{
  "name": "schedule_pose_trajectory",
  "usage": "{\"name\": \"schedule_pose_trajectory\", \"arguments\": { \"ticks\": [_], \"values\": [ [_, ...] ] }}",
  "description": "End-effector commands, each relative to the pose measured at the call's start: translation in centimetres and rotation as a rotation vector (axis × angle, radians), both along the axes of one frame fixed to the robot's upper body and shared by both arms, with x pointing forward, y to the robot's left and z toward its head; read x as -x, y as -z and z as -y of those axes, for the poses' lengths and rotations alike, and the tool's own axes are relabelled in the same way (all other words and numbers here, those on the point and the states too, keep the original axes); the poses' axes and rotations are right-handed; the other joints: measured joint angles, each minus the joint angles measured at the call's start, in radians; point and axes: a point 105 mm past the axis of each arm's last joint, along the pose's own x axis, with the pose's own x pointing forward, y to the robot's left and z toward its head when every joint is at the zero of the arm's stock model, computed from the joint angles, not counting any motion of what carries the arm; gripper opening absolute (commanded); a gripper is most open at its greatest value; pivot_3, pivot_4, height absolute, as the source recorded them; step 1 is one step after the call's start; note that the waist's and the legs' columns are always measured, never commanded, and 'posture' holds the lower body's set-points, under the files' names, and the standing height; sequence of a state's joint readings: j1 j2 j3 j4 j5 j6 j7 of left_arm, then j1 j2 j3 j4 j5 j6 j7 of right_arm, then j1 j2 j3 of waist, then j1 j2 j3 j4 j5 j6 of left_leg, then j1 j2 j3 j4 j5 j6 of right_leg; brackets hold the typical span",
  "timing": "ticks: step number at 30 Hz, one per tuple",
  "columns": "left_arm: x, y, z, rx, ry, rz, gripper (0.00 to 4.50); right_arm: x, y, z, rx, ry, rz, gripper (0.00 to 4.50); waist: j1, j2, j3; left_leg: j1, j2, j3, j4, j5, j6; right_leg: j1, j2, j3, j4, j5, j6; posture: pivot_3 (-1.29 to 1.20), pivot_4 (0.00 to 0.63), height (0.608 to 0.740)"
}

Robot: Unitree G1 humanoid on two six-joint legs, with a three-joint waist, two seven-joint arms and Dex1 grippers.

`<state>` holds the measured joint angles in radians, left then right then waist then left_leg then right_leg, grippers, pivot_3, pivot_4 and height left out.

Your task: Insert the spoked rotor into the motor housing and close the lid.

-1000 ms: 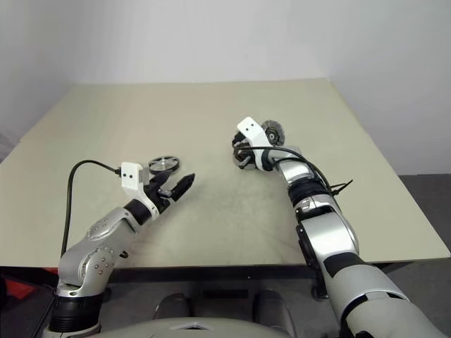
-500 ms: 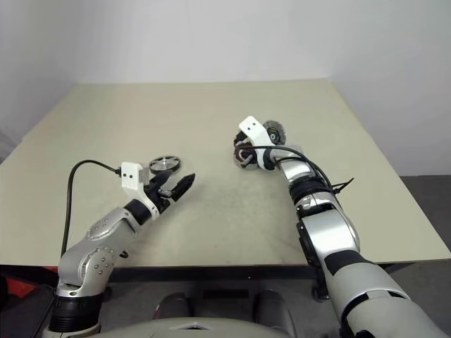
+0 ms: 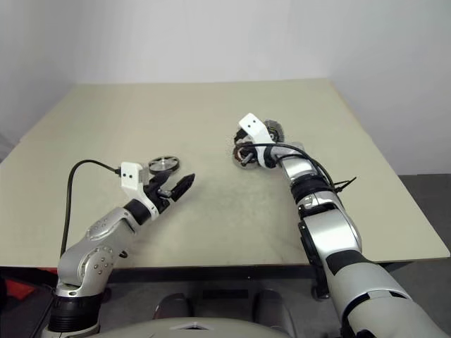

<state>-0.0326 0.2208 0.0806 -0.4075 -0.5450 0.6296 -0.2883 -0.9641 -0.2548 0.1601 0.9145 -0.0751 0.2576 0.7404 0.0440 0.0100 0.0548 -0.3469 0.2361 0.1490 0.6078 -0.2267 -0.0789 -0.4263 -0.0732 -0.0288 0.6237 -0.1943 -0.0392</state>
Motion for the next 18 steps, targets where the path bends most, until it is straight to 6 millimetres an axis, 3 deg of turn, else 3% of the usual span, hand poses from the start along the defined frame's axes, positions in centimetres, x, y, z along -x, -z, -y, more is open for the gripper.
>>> {"name": "schedule_pose_trajectory", "arguments": {
  "ticks": [1, 18],
  "values": [
    [-0.2, -1.2, -0.1, -0.001, 0.005, 0.049, 4.5, -0.8, -2.4, -0.3, -0.033, 0.009, 0.072, 0.01, 0.0, 0.0, 0.0, 0.0, 0.0, 0.0, 0.0, 0.0, 0.0, 0.0, 0.0, 0.0, 0.0, 0.0, 0.0, 0.0, 0.0, 0.74],
    [-0.1, -1.1, 0.0, 0.002, 0.0, 0.049, 4.5, -2.1, -2.4, 0.3, -0.008, 0.078, 0.098, 0.01, 0.0, 0.0, 0.0, 0.0, 0.0, 0.0, 0.0, 0.0, 0.0, 0.0, 0.0, 0.0, 0.0, 0.0, 0.0, 0.0, 0.0, 0.74]
  ]
}}
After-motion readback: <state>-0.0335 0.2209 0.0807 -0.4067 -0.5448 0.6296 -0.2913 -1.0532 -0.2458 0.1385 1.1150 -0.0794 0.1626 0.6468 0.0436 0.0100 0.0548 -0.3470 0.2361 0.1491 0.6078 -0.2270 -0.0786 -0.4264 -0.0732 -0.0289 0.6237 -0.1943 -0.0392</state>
